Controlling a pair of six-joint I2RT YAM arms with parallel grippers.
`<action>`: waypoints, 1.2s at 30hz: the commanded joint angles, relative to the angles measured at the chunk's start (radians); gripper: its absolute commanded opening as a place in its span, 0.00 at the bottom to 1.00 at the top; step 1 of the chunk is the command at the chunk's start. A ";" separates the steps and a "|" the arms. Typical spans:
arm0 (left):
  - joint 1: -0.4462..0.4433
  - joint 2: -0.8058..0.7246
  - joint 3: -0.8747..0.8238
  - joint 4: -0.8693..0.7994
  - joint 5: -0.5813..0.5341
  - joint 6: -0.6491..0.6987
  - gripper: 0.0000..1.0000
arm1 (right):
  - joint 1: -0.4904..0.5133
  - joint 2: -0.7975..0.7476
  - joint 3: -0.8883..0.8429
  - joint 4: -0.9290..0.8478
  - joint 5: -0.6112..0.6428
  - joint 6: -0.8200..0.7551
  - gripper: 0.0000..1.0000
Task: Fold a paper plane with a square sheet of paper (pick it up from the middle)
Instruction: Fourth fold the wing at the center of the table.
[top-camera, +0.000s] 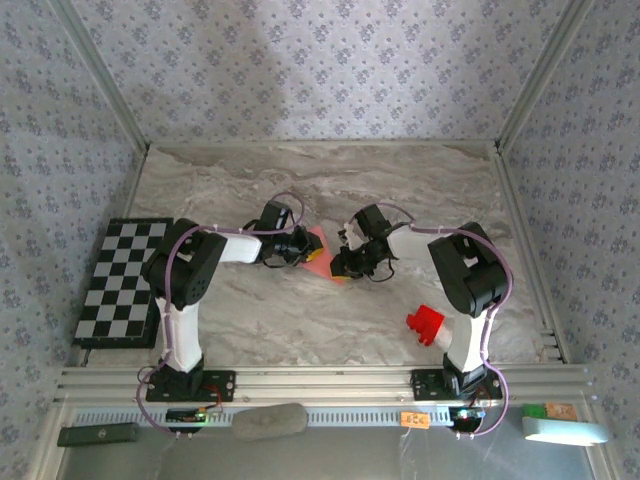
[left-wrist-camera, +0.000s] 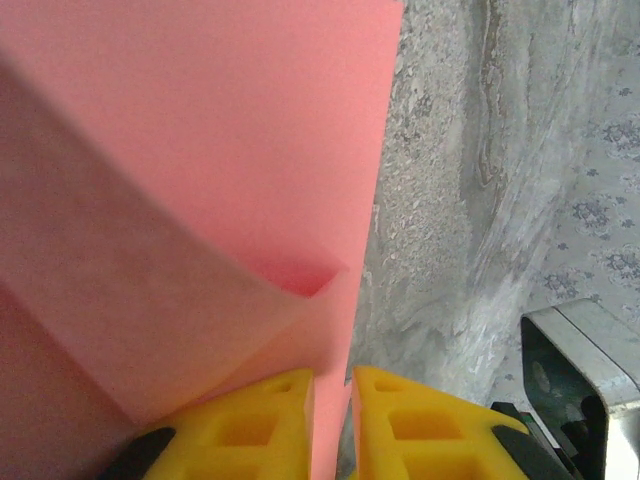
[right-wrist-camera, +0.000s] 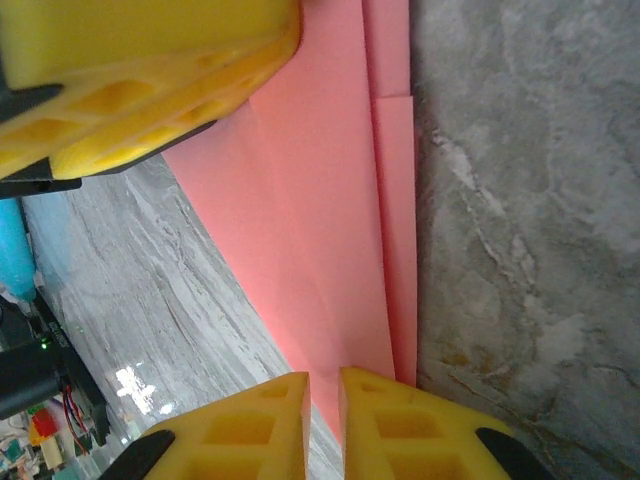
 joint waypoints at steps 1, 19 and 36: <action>0.006 0.026 0.007 -0.090 -0.035 0.007 0.17 | -0.009 -0.033 -0.023 -0.063 -0.030 -0.003 0.17; 0.008 0.028 0.006 -0.087 -0.032 0.002 0.17 | -0.007 0.009 -0.039 -0.101 -0.005 -0.036 0.18; 0.008 0.028 0.008 -0.082 -0.026 -0.004 0.17 | 0.009 -0.040 0.050 -0.061 0.019 -0.010 0.18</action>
